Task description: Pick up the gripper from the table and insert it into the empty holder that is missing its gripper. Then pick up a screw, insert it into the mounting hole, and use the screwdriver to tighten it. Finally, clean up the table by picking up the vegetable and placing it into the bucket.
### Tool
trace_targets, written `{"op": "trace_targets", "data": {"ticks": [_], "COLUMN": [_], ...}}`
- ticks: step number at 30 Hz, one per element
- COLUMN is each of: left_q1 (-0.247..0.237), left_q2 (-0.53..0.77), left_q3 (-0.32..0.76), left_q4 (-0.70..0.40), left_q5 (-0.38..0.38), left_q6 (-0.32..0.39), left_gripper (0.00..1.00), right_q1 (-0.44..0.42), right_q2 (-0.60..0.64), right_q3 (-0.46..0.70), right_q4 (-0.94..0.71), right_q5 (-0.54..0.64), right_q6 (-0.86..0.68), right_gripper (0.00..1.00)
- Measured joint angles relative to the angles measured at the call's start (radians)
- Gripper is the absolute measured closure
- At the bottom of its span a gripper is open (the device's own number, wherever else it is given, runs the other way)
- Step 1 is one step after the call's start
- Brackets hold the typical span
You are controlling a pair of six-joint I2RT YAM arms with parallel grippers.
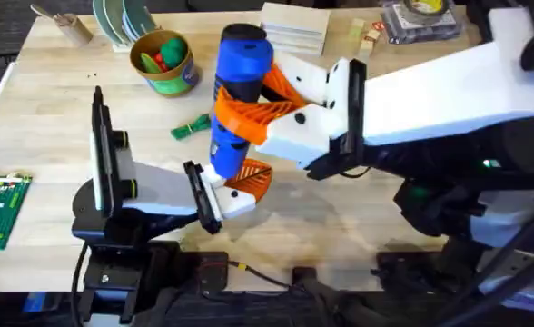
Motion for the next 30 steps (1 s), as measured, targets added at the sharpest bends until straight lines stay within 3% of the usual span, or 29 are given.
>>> {"op": "trace_targets", "data": {"ticks": [30], "left_q1": [0.000], "left_q2": [0.000], "left_q3": [0.000], "left_q4": [0.000], "left_q5": [0.000], "left_q6": [0.000], "left_gripper": [0.986], "right_q1": [0.000], "right_q2": [0.001], "right_q3": [0.023], "right_q4": [-0.052], "right_q5": [0.009], "right_q6": [-0.038], "right_gripper": [0.935]}}
